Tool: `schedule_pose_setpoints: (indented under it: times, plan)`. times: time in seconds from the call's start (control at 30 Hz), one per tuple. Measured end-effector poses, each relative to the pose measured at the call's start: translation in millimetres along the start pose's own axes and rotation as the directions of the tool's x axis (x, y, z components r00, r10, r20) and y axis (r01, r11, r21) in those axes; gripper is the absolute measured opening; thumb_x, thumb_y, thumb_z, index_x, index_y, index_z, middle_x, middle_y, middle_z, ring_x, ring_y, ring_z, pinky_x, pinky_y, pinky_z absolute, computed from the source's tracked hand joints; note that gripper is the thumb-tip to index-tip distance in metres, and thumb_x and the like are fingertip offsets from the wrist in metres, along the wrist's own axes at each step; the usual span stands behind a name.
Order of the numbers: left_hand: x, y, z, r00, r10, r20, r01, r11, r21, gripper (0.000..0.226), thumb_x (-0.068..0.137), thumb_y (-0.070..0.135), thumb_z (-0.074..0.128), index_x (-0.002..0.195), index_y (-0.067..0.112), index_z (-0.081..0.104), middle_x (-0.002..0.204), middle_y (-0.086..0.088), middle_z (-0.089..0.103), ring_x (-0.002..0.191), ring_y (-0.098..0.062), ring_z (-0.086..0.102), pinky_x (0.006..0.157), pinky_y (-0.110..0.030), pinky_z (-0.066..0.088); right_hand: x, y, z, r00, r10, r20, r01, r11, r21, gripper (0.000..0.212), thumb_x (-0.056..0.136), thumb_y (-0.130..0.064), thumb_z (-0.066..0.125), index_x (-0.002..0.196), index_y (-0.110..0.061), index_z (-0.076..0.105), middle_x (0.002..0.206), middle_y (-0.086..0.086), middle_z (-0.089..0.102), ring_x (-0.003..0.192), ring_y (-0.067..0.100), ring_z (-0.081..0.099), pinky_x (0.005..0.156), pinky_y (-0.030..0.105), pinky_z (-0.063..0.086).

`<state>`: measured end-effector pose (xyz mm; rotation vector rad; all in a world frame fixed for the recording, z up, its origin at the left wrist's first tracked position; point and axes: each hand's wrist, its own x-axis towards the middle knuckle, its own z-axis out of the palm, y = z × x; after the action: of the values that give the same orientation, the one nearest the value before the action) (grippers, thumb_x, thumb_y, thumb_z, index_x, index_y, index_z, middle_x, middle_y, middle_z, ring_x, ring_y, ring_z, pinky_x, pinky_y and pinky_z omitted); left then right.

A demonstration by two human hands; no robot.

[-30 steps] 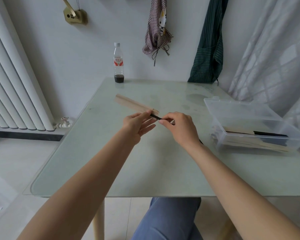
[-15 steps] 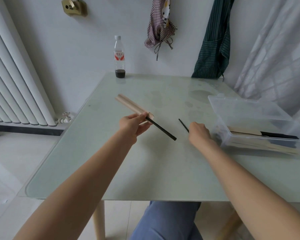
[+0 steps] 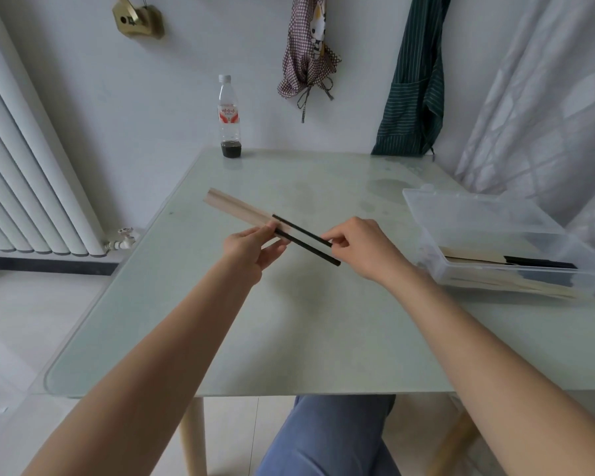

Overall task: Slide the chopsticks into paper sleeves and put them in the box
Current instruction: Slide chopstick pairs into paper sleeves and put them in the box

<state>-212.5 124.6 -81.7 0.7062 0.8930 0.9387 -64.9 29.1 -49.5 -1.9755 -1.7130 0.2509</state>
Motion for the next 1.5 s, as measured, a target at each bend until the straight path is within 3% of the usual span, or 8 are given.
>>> schedule_pose_setpoints:
  times: [0.1,0.2,0.6,0.7,0.83,1.1,1.23,1.5]
  plan:
    - [-1.5,2.9,-1.2,1.000,0.008,0.021,-0.007,0.999,-0.039,0.009,0.089,0.006,0.061,0.083,0.000,0.063,0.061,-0.005,0.071,0.050,-0.017,0.068,0.053,-0.020,0.057,1.1,2.3,1.8,1.000,-0.007,0.023,0.008,0.998,-0.067,0.038,0.075,0.006,0.039,0.087,-0.009,0.071,0.063,0.005,0.027,0.067,0.019,0.021,0.056,0.027,0.023]
    - [-2.7,4.4,-2.2,0.999,0.015,0.044,-0.014,0.999,-0.039,0.009,0.089,0.007,0.061,0.084,0.001,0.064,0.070,-0.007,0.072,0.054,-0.017,0.069,0.056,-0.020,0.058,1.1,3.4,1.8,1.000,0.000,0.022,0.002,0.993,-0.118,0.035,0.076,0.006,0.039,0.089,-0.007,0.070,0.067,0.006,0.024,0.067,0.019,0.020,0.056,0.028,0.022]
    - [-11.8,6.2,3.8,0.995,0.005,0.095,-0.010,0.999,0.049,0.009,0.087,0.010,0.064,0.087,0.002,0.066,0.089,-0.011,0.069,0.058,-0.017,0.070,0.059,-0.021,0.059,-2.1,-2.4,2.1,1.000,-0.026,-0.002,0.026,1.000,-0.013,0.047,0.087,0.003,0.041,0.112,-0.023,0.070,0.070,0.010,0.051,0.058,0.014,0.042,0.057,0.023,0.035]
    - [-14.4,6.7,6.3,0.997,0.016,0.080,-0.018,0.999,0.028,0.007,0.087,0.009,0.063,0.085,0.003,0.066,0.088,-0.010,0.069,0.057,-0.017,0.070,0.055,-0.020,0.058,0.3,1.0,2.0,0.996,0.035,-0.078,-0.025,0.992,0.123,0.031,0.089,-0.002,0.053,0.113,-0.015,0.069,0.094,0.009,0.070,0.083,0.015,0.061,0.064,0.008,0.036]
    - [-21.4,0.0,18.0,0.993,0.029,0.114,-0.032,0.999,0.027,0.008,0.088,0.009,0.063,0.084,0.003,0.066,0.085,-0.010,0.068,0.055,-0.016,0.069,0.055,-0.019,0.057,3.9,-3.8,2.0,0.988,0.042,-0.151,-0.009,0.977,0.213,0.024,0.085,-0.004,0.063,0.106,-0.011,0.072,0.100,0.004,0.072,0.083,0.005,0.059,0.064,-0.009,0.034]
    - [-21.4,6.6,19.6,0.996,0.079,0.049,-0.078,0.997,-0.011,0.008,0.087,0.007,0.064,0.084,0.001,0.066,0.076,-0.008,0.071,0.055,-0.017,0.069,0.058,-0.021,0.058,-5.0,10.6,-12.5,0.985,0.137,-0.106,-0.111,0.968,0.224,0.011,0.085,-0.017,0.065,0.082,-0.010,0.074,0.070,-0.003,0.064,0.071,0.011,0.058,0.052,0.004,0.036]
    - [-23.3,2.8,28.1,0.994,0.089,0.062,-0.088,0.996,-0.023,0.008,0.086,0.008,0.065,0.085,0.000,0.067,0.070,-0.005,0.073,0.059,-0.018,0.070,0.072,-0.024,0.059,-2.4,0.7,-11.8,0.985,0.131,-0.112,-0.100,0.965,0.243,0.013,0.086,-0.021,0.065,0.086,-0.011,0.074,0.079,0.000,0.068,0.078,0.013,0.060,0.065,0.021,0.042]
    - [-28.6,-3.4,37.6,0.995,0.080,0.052,-0.079,0.996,-0.030,0.007,0.087,0.008,0.065,0.086,0.001,0.066,0.074,-0.007,0.071,0.055,-0.018,0.069,0.068,-0.022,0.058,-2.5,0.4,-11.1,0.980,0.140,-0.141,-0.103,0.965,0.243,0.015,0.087,-0.021,0.064,0.084,-0.011,0.075,0.073,0.003,0.066,0.069,0.014,0.055,0.054,0.012,0.035]
